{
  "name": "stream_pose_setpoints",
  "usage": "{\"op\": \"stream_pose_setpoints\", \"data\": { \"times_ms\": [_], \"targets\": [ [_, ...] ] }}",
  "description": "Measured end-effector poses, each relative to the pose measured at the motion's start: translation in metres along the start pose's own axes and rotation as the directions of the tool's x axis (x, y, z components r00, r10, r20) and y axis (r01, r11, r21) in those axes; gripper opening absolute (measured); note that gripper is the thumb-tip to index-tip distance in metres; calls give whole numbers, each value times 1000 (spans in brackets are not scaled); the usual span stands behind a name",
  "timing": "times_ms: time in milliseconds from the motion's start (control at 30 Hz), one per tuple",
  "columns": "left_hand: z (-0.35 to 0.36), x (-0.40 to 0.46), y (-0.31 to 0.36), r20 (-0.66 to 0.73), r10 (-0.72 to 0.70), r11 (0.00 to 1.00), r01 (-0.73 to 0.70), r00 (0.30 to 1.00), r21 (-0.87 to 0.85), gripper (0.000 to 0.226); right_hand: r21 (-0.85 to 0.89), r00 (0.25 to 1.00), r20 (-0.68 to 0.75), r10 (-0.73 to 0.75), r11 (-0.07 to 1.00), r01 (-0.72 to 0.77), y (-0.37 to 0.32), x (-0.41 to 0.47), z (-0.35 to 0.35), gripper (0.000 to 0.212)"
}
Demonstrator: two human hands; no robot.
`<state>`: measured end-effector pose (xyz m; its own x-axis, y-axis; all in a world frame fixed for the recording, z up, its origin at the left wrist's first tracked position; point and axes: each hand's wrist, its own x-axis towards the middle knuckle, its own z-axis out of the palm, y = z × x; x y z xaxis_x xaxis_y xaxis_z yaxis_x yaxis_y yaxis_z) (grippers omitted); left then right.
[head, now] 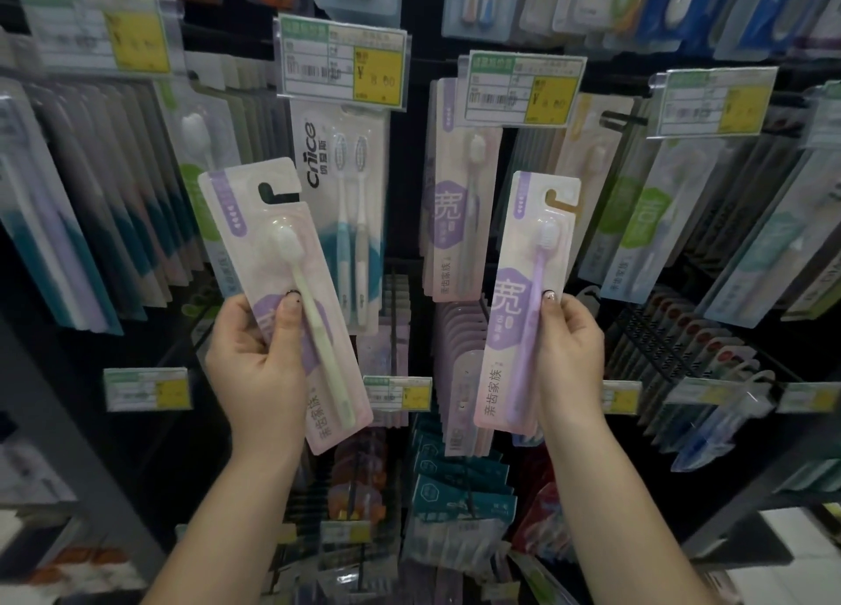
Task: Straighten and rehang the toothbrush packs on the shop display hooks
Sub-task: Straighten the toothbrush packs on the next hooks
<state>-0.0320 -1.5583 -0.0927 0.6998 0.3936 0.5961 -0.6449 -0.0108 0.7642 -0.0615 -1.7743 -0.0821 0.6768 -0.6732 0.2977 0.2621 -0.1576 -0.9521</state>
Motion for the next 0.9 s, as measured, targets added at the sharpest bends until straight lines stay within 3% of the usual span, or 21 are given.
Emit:
{"op": "stream_pose_setpoints", "data": {
  "times_ms": [400,900],
  "targets": [
    [7,0,5,71,6,1000,-6,997,-2,14,-23,997,24,-71,997,72,-5,3,6,32],
    [13,-3,8,127,-45,996,55,991,-75,14,-110,922,273,-275,943,314,-39,18,30,40]
  ]
}}
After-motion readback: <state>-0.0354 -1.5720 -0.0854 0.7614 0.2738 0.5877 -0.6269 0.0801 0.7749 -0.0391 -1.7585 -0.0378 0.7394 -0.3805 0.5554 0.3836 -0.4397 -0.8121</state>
